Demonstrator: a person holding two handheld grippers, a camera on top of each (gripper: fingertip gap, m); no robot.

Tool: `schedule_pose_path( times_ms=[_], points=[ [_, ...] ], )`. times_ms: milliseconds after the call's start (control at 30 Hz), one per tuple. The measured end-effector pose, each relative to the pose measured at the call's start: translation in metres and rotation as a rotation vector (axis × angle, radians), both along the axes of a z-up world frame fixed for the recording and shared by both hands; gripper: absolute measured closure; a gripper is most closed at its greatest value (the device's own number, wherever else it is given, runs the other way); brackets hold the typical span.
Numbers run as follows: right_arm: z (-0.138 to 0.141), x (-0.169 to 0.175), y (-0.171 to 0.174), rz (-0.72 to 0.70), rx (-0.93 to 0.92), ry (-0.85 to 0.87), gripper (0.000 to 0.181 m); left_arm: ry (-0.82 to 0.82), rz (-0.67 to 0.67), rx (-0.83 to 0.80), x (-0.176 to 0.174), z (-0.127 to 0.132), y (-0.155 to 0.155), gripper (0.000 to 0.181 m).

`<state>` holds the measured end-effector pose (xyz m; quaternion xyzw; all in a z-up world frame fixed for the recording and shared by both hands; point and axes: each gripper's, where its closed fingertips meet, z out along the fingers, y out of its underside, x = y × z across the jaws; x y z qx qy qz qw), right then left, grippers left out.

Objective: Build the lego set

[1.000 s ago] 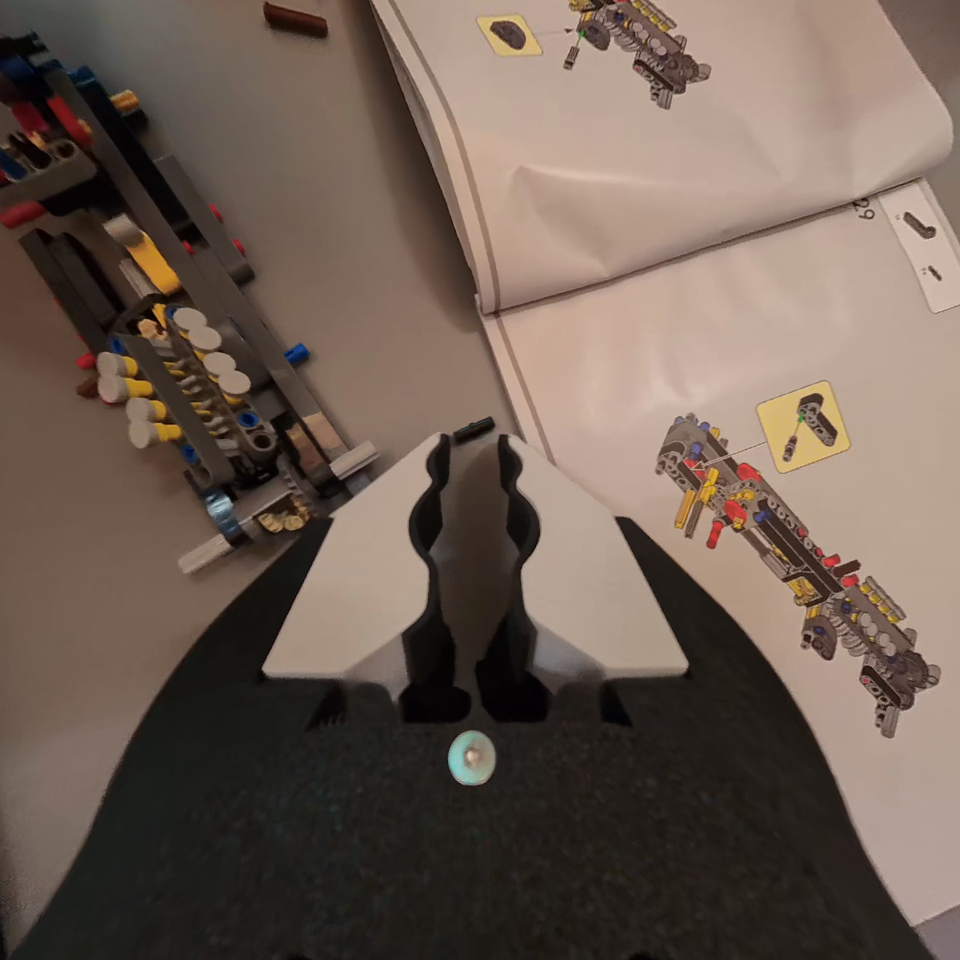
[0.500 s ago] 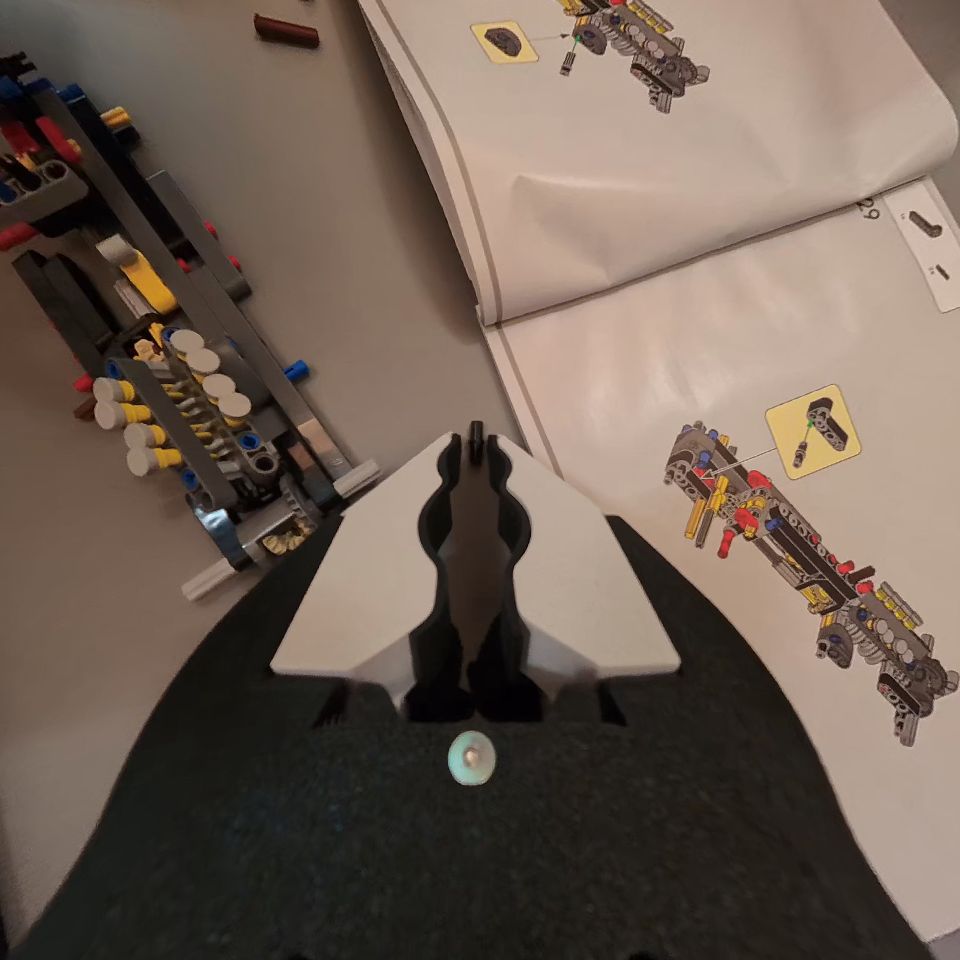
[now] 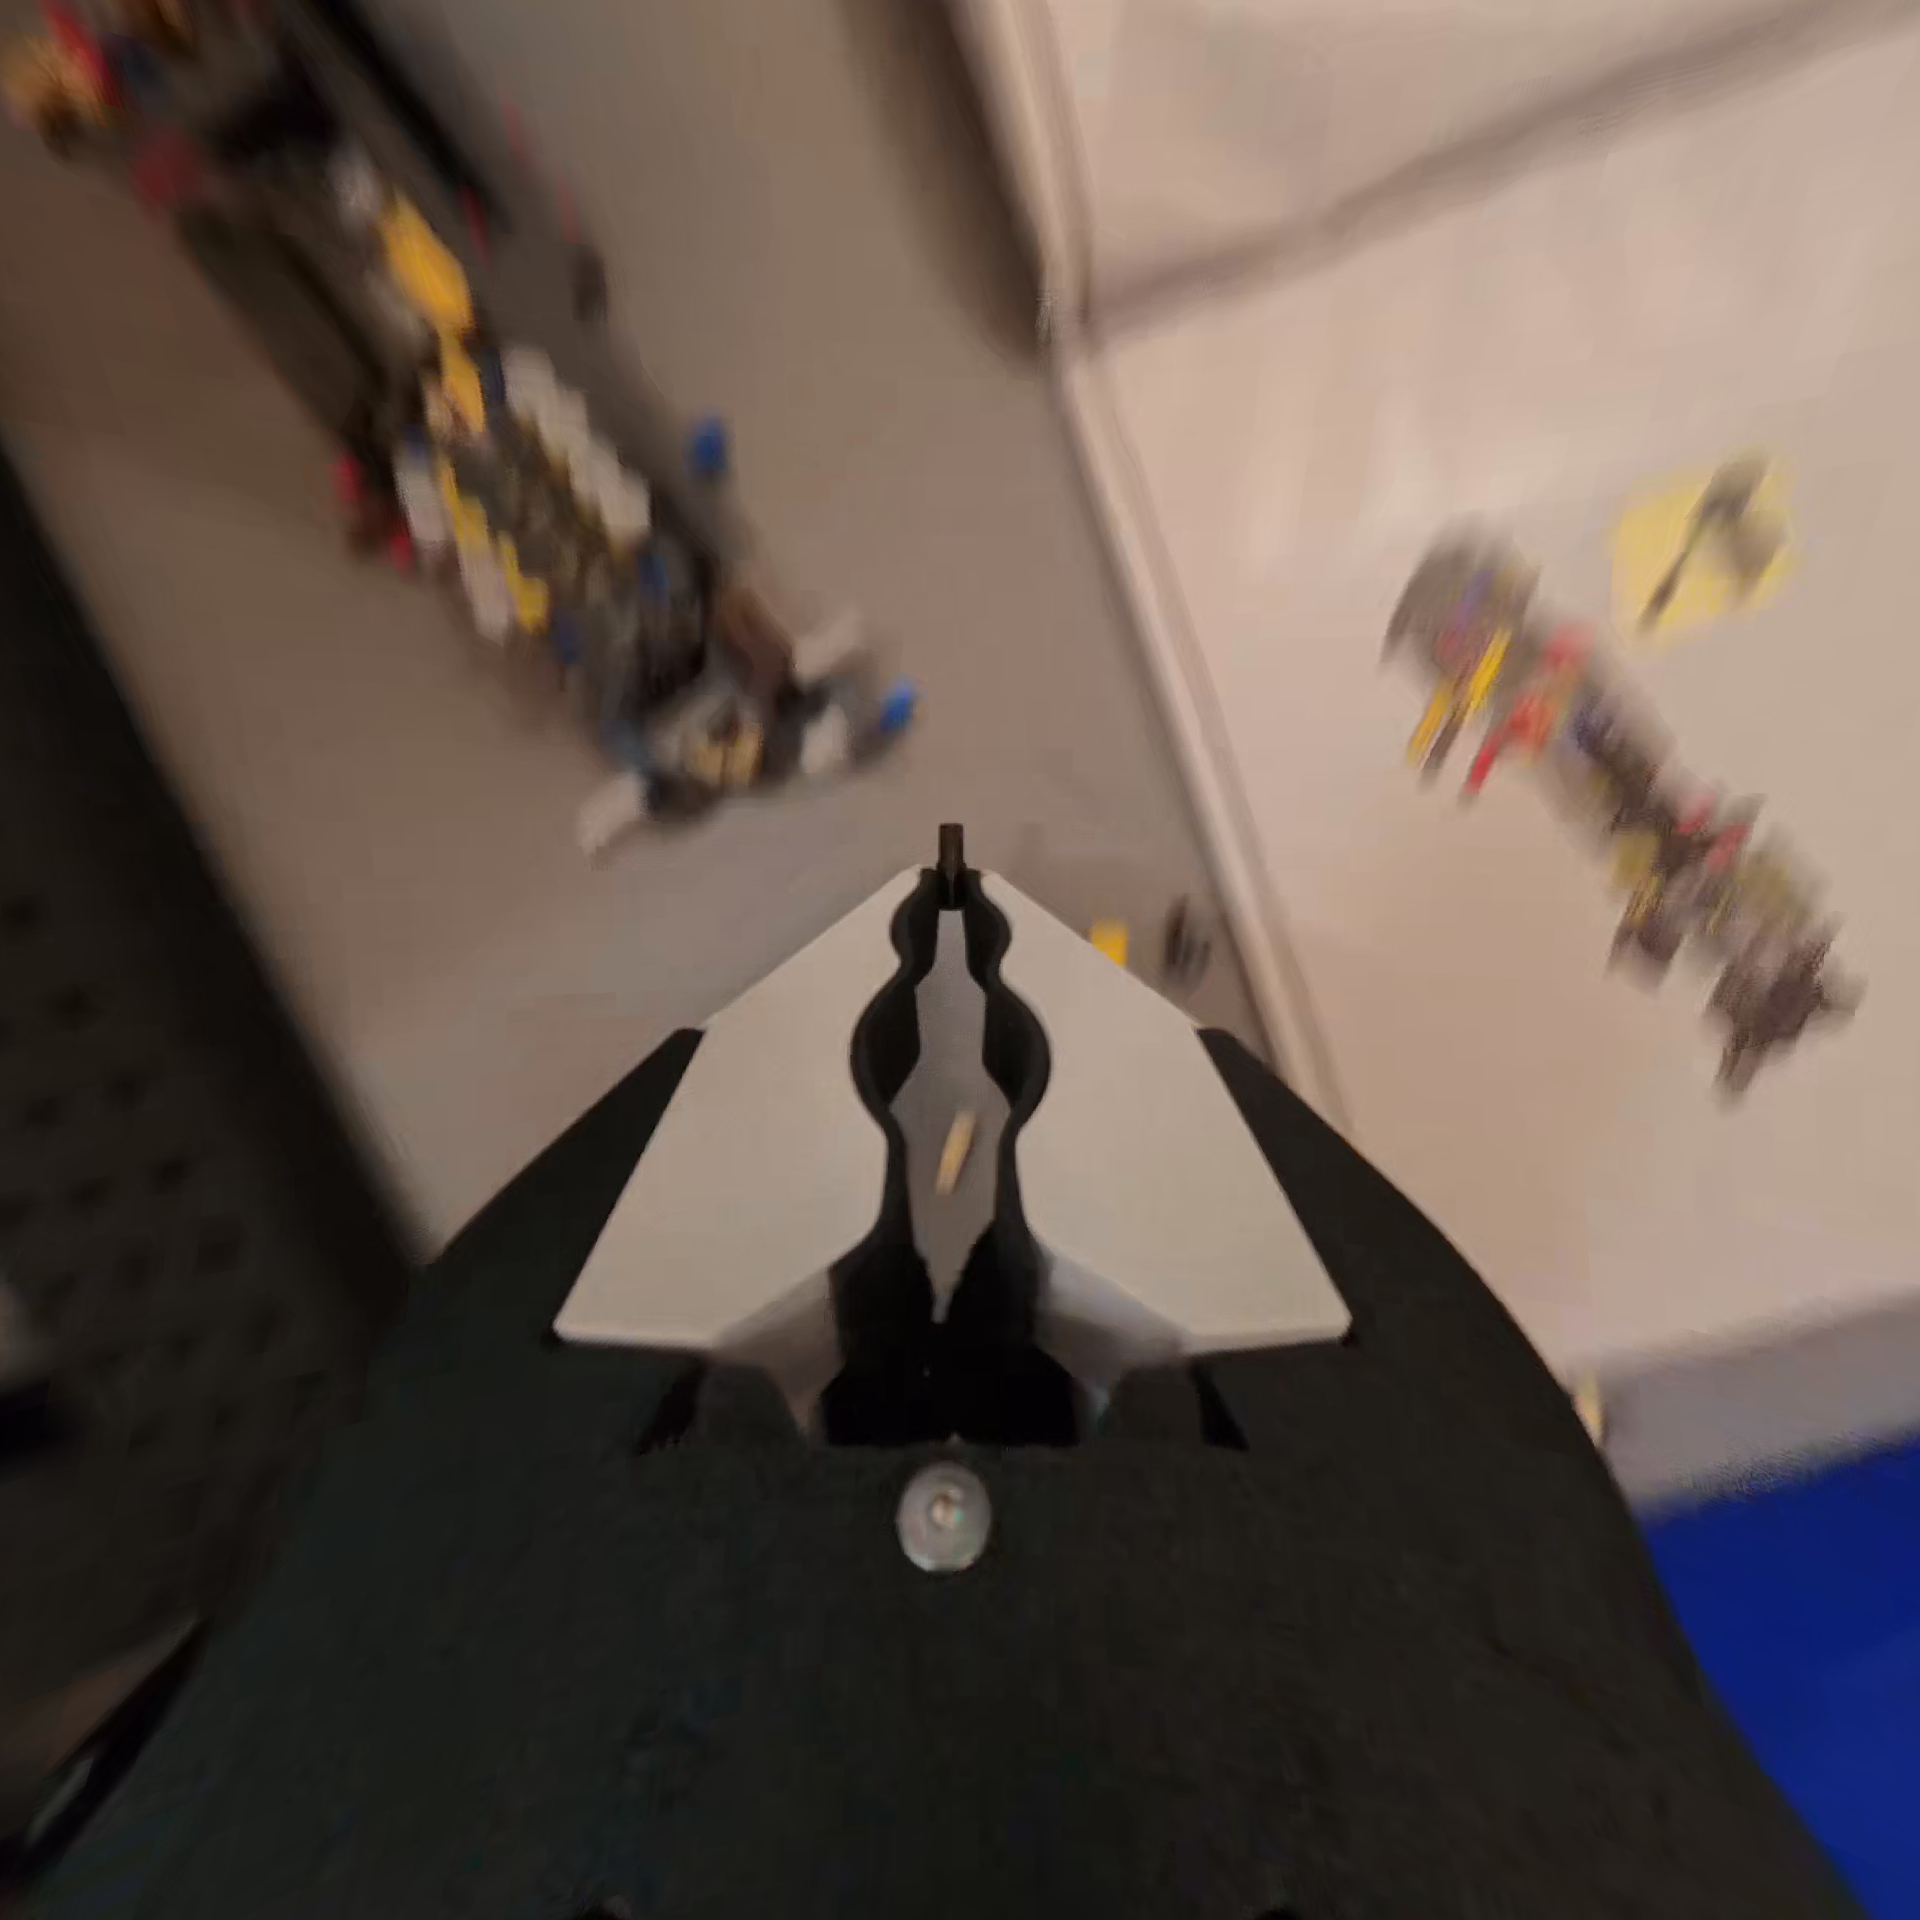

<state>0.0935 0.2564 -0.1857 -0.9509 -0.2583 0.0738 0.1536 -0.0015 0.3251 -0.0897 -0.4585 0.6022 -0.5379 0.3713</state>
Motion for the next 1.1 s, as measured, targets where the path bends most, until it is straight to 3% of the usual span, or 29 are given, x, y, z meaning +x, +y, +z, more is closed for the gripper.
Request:
schedule_pose_path(
  times_ms=[100, 167, 267, 367, 600, 1100],
  points=[
    [0.006, 0.037, -0.095, -0.087, -0.455, -0.172, 0.177, -0.007, 0.000, 0.005, -0.001, 0.002, -0.001, 0.174],
    [0.013, 0.058, -0.149, -0.169, -0.665, -0.279, 0.178, -0.009, -0.004, 0.013, -0.001, 0.003, -0.003, 0.174],
    [0.016, 0.066, -0.212, -0.220, -0.893, -0.336, 0.178, -0.011, -0.009, 0.032, -0.001, 0.003, -0.006, 0.174],
    [0.007, 0.074, -0.248, -0.251, -1.005, -0.371, 0.178, -0.012, -0.013, 0.046, -0.001, 0.002, -0.008, 0.174],
    [-0.014, 0.084, -0.263, -0.275, -1.029, -0.397, 0.178, -0.015, -0.011, 0.064, -0.002, 0.002, -0.010, 0.174],
    [-0.019, 0.084, -0.260, -0.269, -1.026, -0.403, 0.171, -0.021, -0.003, 0.085, -0.002, 0.003, -0.010, 0.174]
  ],
)
